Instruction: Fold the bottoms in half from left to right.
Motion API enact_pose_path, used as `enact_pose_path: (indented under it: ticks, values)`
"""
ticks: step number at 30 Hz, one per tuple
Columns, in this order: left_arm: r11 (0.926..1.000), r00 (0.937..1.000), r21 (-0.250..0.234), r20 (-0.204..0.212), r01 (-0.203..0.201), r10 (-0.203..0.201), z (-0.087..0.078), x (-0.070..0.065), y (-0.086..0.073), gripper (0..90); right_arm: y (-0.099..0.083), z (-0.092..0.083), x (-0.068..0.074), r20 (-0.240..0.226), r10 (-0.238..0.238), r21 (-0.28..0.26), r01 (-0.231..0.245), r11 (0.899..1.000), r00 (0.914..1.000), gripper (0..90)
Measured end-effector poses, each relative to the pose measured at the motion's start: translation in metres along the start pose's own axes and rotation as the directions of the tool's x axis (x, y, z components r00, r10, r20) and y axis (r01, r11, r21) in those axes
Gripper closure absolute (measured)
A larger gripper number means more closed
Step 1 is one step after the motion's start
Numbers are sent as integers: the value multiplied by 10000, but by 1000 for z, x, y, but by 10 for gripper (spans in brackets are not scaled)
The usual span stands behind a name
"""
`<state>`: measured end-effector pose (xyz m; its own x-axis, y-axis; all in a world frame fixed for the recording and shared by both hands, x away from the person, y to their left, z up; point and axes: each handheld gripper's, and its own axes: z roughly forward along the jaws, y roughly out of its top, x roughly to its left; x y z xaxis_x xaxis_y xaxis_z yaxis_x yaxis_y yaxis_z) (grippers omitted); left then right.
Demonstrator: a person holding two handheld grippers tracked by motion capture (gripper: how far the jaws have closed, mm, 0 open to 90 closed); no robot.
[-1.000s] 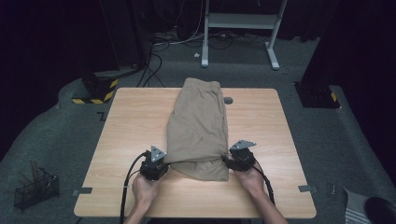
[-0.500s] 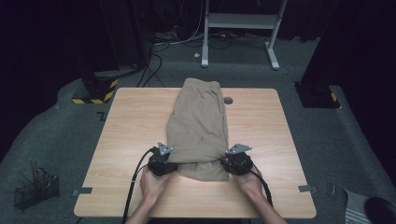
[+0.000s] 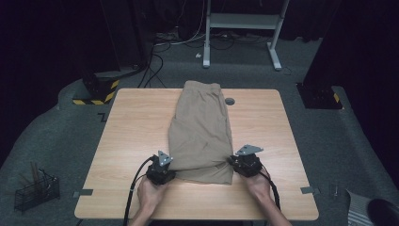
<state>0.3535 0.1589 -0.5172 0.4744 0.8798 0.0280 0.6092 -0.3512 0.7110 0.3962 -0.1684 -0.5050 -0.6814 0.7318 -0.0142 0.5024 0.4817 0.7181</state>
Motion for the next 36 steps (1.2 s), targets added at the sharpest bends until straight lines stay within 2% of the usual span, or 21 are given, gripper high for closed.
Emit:
enact_pose_path:
  ticks: [1,3,6,8,11,13,15,17,21,25,27,29,31,34,36]
  values:
    - [9999,9999,10,-59,139,-139,0,2,0,559,3,-4,-1,-135,142,-320,-146,9994,9998,707]
    - [9991,9991,5,-18,428,-428,1,5,-1,479,11,-6,1,-291,80,-567,-97,9983,9995,648]
    - [9990,9990,-84,61,448,-448,1,6,-3,477,24,3,3,-420,-4,-531,-18,9986,9991,605]
    - [9994,9993,-63,166,350,-348,0,5,-2,515,33,13,2,-476,41,-501,-65,9987,9989,595]
    - [9999,9989,13,443,145,-146,0,2,0,649,44,29,2,-787,90,-315,-115,9994,9969,613]
    - [9999,9986,78,524,115,-119,1,2,2,719,47,37,3,-1100,110,-74,-118,9999,9939,712]
    - [9997,9976,112,654,200,-207,1,3,2,775,47,40,6,-1186,-192,110,207,9997,9928,823]
    - [9995,9968,110,737,307,-314,0,4,1,811,42,36,9,-1158,-404,68,414,9991,9924,889]
    - [9992,9956,-7,855,396,-394,-1,4,-2,825,29,11,10,-1068,-610,-295,582,9979,9924,897]
    - [9995,9962,-88,824,298,-289,-1,2,-2,822,16,-19,11,-940,-883,-618,827,9947,9917,897]
    - [9996,9964,-115,818,252,-242,-1,2,-2,814,6,-23,13,-1037,-952,-536,901,9945,9900,897]
    - [9994,9963,-133,809,306,-295,-1,1,-3,785,-3,-19,17,-1189,-977,-243,955,9951,9881,892]
    - [9992,9960,-124,815,377,-366,-3,2,-5,672,-9,-15,19,-1413,-880,-78,878,9961,9860,859]
    - [9977,9939,-232,915,638,-615,-13,7,-14,518,-9,-21,13,-1739,-211,-613,106,9981,9845,735]
    - [9971,9944,-298,808,706,-680,-19,9,-17,483,-5,-26,10,-1678,-34,-919,-123,9957,9858,700]
